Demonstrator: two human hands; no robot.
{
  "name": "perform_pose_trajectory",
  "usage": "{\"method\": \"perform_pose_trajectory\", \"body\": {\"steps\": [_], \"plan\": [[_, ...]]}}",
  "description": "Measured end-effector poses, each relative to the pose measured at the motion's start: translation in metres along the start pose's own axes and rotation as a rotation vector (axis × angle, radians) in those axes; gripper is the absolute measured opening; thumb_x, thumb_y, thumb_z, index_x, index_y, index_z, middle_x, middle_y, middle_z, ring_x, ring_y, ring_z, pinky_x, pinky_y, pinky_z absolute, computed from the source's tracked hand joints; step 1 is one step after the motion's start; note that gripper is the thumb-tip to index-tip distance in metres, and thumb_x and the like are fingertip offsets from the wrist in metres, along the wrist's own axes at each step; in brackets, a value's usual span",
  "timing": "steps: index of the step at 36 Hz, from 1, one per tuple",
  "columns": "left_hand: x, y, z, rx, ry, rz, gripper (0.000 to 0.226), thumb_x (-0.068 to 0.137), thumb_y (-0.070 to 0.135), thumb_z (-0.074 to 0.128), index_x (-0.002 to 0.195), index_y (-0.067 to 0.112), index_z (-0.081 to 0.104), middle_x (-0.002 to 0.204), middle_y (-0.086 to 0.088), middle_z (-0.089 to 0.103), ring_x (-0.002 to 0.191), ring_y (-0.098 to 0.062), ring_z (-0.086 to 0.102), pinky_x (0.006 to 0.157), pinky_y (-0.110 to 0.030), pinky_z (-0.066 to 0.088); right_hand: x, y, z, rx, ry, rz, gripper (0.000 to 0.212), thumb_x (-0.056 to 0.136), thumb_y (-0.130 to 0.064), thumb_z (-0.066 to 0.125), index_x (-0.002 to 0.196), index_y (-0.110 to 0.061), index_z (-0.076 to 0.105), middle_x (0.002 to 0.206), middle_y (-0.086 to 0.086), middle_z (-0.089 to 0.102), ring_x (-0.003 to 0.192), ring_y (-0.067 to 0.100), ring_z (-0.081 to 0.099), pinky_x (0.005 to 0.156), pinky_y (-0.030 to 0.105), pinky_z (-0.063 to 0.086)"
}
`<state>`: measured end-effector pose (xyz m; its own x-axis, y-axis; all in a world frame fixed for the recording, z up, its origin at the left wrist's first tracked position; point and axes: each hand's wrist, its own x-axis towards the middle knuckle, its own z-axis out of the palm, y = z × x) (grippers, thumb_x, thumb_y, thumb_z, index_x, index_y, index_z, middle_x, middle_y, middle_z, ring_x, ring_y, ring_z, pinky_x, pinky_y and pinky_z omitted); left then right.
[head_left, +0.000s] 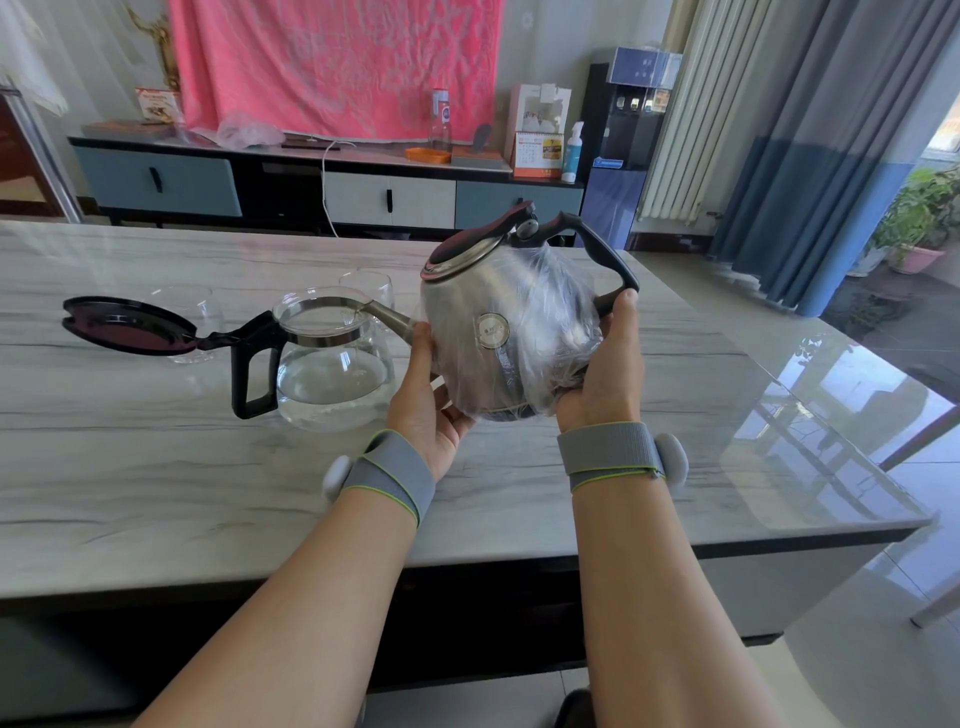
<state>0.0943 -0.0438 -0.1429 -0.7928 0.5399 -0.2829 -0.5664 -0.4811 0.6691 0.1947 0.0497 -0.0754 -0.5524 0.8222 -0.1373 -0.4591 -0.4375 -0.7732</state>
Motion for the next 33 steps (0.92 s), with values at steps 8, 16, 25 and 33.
{"method": "perform_pose_trajectory", "body": {"steps": [8, 16, 25, 33], "plan": [[-0.0014, 0.0004, 0.0005, 0.001, 0.0, -0.004, 0.058, 0.08, 0.063, 0.071, 0.11, 0.013, 0.068, 0.086, -0.011, 0.077, 0.076, -0.022, 0.076, 0.075, -0.039, 0.063, -0.0022, -0.0009, 0.0002, -0.005, -0.008, 0.005, 0.04, 0.107, -0.051, 0.054, 0.081, -0.024, 0.069, 0.08, -0.008, 0.079, 0.08, 0.013, 0.076, 0.072, 0.032, 0.06], [-0.0041, 0.001, 0.0014, 0.002, 0.002, -0.01, 0.057, 0.082, 0.063, 0.069, 0.111, 0.013, 0.067, 0.084, -0.01, 0.076, 0.072, -0.02, 0.075, 0.062, -0.033, 0.06, -0.0049, -0.0034, 0.0009, -0.006, -0.001, 0.005, 0.041, 0.108, -0.048, 0.052, 0.078, -0.024, 0.066, 0.069, -0.012, 0.075, 0.067, 0.007, 0.074, 0.065, 0.028, 0.058], [-0.0057, 0.0013, 0.0022, 0.003, 0.0, -0.015, 0.059, 0.081, 0.064, 0.069, 0.111, 0.013, 0.068, 0.091, -0.011, 0.075, 0.072, -0.02, 0.075, 0.061, -0.032, 0.059, -0.0056, -0.0035, 0.0009, -0.008, -0.002, 0.013, 0.041, 0.108, -0.049, 0.053, 0.077, -0.025, 0.066, 0.07, -0.012, 0.076, 0.069, 0.007, 0.074, 0.065, 0.029, 0.057], [-0.0055, 0.0007, 0.0011, -0.005, -0.003, -0.015, 0.058, 0.081, 0.064, 0.069, 0.109, 0.013, 0.067, 0.084, -0.01, 0.076, 0.072, -0.02, 0.076, 0.062, -0.033, 0.06, -0.0048, -0.0018, 0.0013, -0.01, 0.005, 0.017, 0.04, 0.106, -0.051, 0.054, 0.081, -0.025, 0.07, 0.08, -0.008, 0.078, 0.081, 0.013, 0.075, 0.07, 0.032, 0.059]]}}
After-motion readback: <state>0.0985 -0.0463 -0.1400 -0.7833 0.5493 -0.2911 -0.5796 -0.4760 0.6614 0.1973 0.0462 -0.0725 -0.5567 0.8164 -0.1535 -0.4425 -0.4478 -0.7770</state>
